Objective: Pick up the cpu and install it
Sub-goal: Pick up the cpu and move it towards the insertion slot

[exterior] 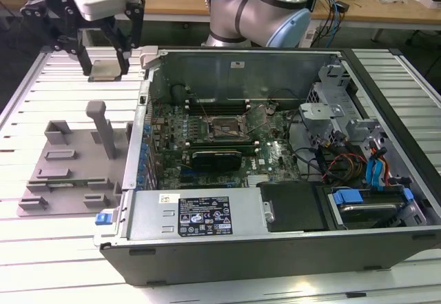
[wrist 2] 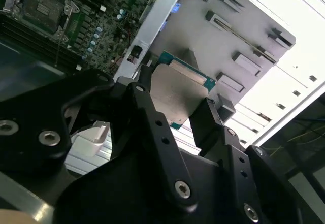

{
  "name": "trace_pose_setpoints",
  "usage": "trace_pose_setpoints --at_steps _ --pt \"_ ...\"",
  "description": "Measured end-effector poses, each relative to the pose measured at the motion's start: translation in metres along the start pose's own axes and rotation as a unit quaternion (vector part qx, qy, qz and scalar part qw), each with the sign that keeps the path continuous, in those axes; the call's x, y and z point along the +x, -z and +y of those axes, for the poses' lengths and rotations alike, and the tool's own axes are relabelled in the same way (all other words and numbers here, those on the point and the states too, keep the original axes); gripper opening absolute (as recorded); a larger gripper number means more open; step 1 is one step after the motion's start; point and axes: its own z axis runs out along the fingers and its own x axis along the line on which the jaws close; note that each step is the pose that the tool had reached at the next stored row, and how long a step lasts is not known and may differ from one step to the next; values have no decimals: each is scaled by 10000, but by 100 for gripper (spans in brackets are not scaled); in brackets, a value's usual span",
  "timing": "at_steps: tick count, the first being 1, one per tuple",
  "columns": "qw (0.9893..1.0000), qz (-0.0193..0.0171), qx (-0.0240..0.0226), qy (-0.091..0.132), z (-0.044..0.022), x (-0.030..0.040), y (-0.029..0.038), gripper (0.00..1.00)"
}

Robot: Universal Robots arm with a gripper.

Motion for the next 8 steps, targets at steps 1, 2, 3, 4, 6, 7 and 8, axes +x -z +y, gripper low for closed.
trace_pose_setpoints --at_steps 1,2,3,4,6,7,8 --pt "10000 0 0 0 -2 -54 -1 55" --pt "10000 0 0 0 -4 -95 -2 55" --pt "10000 0 0 1 -5 -129 -2 55" --pt "10000 0 0 1 -6 -151 -2 55" --pt "10000 0 0 0 -8 -223 -3 55" --pt "10000 0 0 0 -9 -249 -3 55" --pt "10000 0 0 0 -10 -271 -3 55"
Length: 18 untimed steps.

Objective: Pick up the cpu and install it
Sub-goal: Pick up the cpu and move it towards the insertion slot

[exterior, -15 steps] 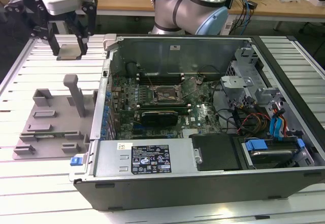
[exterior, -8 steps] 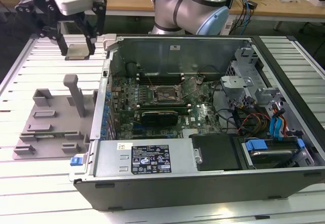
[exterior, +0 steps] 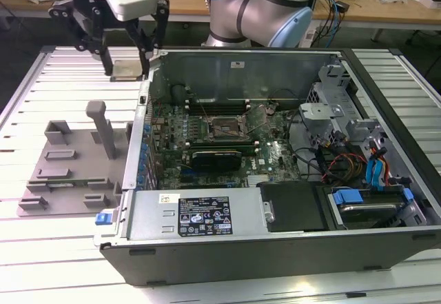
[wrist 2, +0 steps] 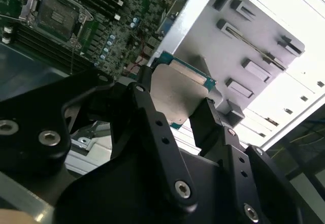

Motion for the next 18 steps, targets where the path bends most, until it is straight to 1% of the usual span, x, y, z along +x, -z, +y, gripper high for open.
trace_pose_setpoints --at_steps 1,4,5,9,10,11,13,15,16,18 --pt "10000 0 0 1 -1 -36 -1 55" --pt "10000 -1 -1 0 -4 -114 -2 55" --pt "10000 -1 -1 0 -6 -157 -3 55" --pt "10000 0 0 1 -11 -278 -4 55" --pt "10000 0 0 0 -12 -326 -5 55" --pt "10000 0 0 0 -14 -380 -5 55" --pt "10000 0 0 0 -20 -525 -7 55" --pt "10000 0 0 0 -25 -655 -9 55" --pt "10000 0 0 1 -30 -792 -11 55" --pt "10000 0 -1 1 -33 -876 -12 55"
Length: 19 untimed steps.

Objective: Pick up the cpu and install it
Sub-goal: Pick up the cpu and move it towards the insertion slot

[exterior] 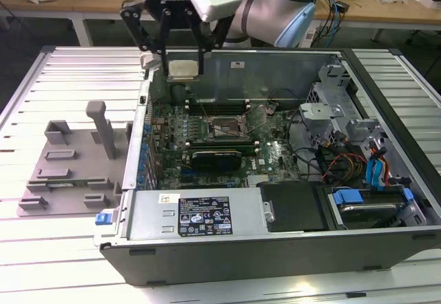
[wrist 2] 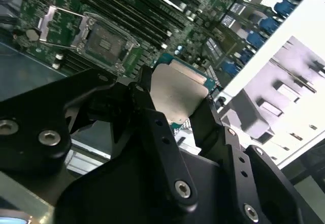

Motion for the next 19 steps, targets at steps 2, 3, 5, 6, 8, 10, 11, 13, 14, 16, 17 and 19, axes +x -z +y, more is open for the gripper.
trace_pose_setpoints --at_steps 2,3,5,6,8,10,11,13,14,16,17,19 --pt "10000 0 0 -1 -5 -131 -2 55" --pt "10000 0 0 0 -8 -206 -3 55" --pt "10000 2 0 0 -13 -356 -6 55" --pt "10000 3 0 -1 -15 -422 -8 55" --pt "10000 8 0 0 -22 -601 -14 55" --pt "10000 31 -1 -1 -28 -780 -82 55" --pt "10000 40 -1 -2 -27 -785 -140 55" --pt "10000 45 -2 -2 33 -787 -295 55" --pt "10000 47 -2 -2 97 -788 -372 55" --pt "10000 47 -2 -1 192 -791 -446 55" --pt "10000 47 -1 -2 222 -791 -501 55" --pt "10000 49 -2 -2 245 -791 -568 55"
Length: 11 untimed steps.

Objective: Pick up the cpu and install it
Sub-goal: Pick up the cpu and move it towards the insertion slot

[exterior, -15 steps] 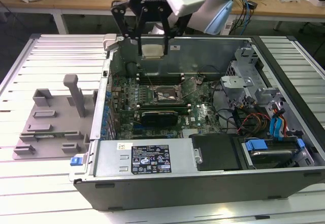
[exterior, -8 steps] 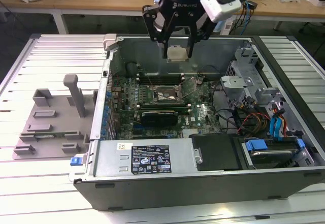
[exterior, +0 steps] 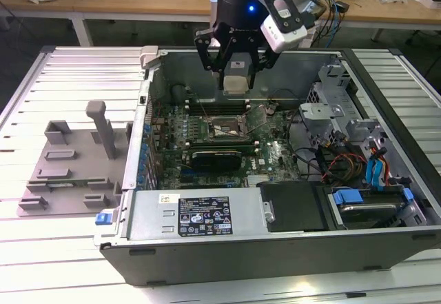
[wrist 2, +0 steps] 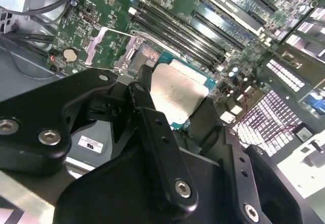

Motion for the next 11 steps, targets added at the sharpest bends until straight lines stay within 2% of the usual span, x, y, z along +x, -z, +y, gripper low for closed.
trace_pose_setpoints --at_steps 1,2,3,11 --pt "10000 1 1 0 7 0 -19 55" --pt "10000 0 0 0 36 -1 -79 55" --pt "10000 0 0 0 52 0 -96 55" --pt "10000 1 1 0 172 78 -182 55"
